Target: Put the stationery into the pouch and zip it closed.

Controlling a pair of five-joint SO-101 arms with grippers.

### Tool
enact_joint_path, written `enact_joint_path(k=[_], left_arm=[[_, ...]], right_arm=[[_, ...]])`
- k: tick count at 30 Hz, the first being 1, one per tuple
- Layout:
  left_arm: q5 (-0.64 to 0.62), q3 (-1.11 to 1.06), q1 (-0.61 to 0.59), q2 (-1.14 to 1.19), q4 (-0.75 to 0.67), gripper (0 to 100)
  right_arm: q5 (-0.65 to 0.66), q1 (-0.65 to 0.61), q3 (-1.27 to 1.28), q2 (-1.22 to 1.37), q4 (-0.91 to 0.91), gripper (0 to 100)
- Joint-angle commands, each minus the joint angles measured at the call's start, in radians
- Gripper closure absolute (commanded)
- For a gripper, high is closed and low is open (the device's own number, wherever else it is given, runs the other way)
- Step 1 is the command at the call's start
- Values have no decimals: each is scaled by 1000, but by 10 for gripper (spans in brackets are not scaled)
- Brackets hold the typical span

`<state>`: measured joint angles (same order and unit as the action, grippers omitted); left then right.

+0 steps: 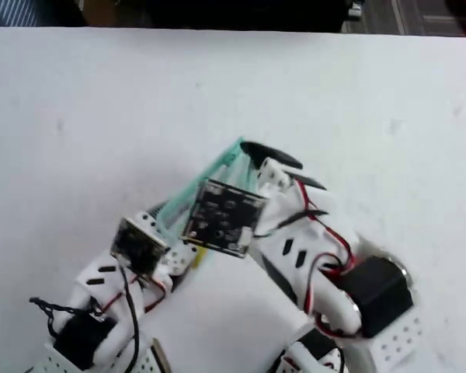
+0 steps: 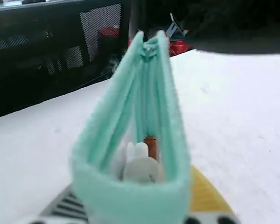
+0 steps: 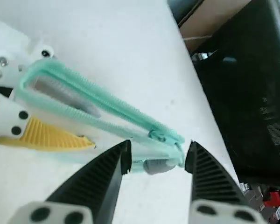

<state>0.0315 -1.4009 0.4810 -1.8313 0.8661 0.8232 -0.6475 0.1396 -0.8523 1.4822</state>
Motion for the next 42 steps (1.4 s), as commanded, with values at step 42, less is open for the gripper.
enact_joint_path(k=[42], left_arm=[[140, 3, -39, 5, -37, 976]], right_arm=[[-1056, -73, -405, 535, 223, 679]])
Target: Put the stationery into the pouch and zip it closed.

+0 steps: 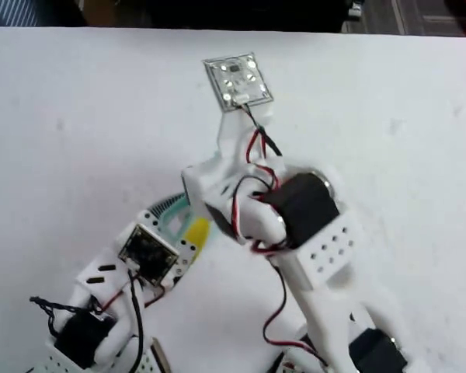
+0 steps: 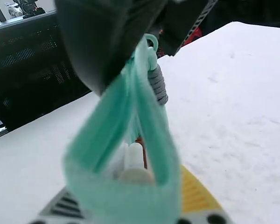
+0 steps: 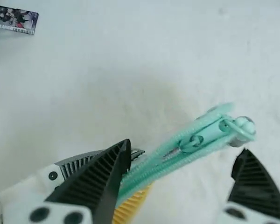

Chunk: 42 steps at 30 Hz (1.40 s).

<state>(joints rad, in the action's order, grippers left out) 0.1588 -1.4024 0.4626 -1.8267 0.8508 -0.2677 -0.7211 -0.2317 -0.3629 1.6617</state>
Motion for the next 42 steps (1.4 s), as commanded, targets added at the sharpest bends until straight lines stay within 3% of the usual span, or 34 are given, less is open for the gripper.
enact_joint_path(k=[1, 8, 12, 17, 23, 25, 29, 33, 36, 42], left_arm=[[12, 5, -21, 1, -21, 976], [18, 5, -19, 1, -20, 972], [14, 11, -19, 1, -20, 941], [-14, 23, -19, 1, 17, 744], [-83, 144, -24, 1, 147, 740], [-100, 187, -28, 1, 190, 740], [-107, 216, -30, 1, 221, 740], [-107, 212, -91, 1, 195, 744], [-140, 195, -186, 1, 143, 744], [-330, 106, -409, 1, -26, 745]], right_arm=[[48, 1, -34, 67, 48, 696], [133, 1, -44, 213, 47, 991], [138, 7, -109, 214, 50, 969], [138, 99, -249, 223, 42, 981], [146, 208, -281, 223, -48, 981], [203, 248, -279, 223, -90, 981], [433, 352, -282, 214, -165, 981], [830, 395, -285, 188, -127, 981], [1231, 305, -270, 122, 85, 981], [1496, 140, 100, -157, 68, 981]])
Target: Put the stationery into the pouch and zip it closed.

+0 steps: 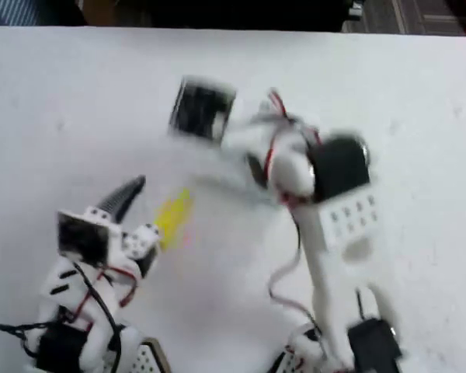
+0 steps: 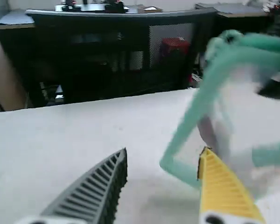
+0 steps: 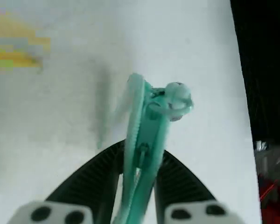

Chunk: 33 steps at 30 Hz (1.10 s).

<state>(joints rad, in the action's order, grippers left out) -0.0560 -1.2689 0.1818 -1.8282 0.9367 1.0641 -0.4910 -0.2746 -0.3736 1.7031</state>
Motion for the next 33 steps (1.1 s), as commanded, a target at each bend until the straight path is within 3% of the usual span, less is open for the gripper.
enact_joint_path(k=[1, 5, 10, 16, 21, 25, 33], left_arm=[[-150, -38, -159, 2, -133, 745], [-239, -63, -239, 2, -176, 745], [-250, -81, -189, 2, -178, 745], [-230, -114, 22, 2, -169, 741], [11, -172, 262, 2, -153, 744], [121, -167, 404, 2, -81, 744], [161, -37, 417, 2, 78, 744]], right_arm=[[198, -110, 206, -189, 27, 981], [285, -154, 397, -329, 25, 981], [327, -231, 646, -522, 24, 981], [328, -372, 778, -667, 24, 981], [285, -403, 798, -677, 24, 981], [281, -331, 744, -677, 21, 981], [279, -38, 618, -670, -56, 981]])
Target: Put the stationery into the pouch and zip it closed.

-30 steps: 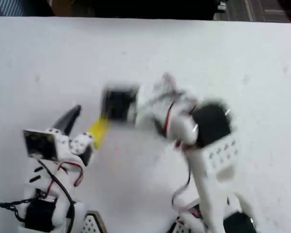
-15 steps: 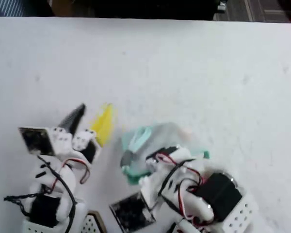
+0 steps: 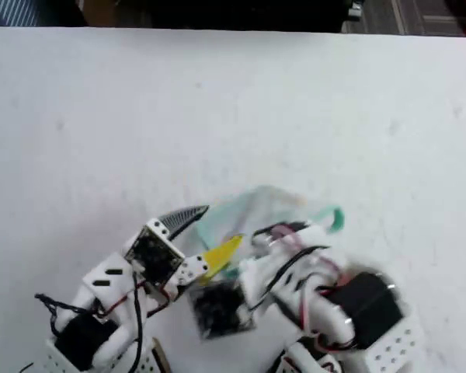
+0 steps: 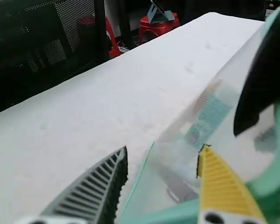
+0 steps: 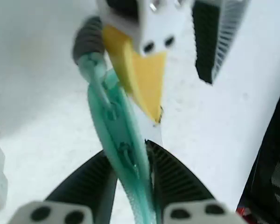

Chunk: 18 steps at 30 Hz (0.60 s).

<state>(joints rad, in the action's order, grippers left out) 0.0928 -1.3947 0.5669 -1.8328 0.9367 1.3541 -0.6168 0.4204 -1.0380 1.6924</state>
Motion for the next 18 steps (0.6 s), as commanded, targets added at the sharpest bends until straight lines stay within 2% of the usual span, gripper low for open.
enact_joint_path(k=[1, 5, 9, 14, 18], left_arm=[[14, 103, 31, 7, 97, 744], [15, 130, 31, 7, 127, 744], [17, 127, 28, 7, 126, 744], [18, 167, -124, 7, 118, 745], [46, 173, -113, 7, 124, 741]], right_arm=[[-11, 110, -75, -5, -61, 981], [-18, 150, -75, -5, -87, 981], [-109, 151, -75, -4, -134, 981], [-123, 151, -75, -4, -148, 981], [-123, 148, -75, -4, -150, 981]])
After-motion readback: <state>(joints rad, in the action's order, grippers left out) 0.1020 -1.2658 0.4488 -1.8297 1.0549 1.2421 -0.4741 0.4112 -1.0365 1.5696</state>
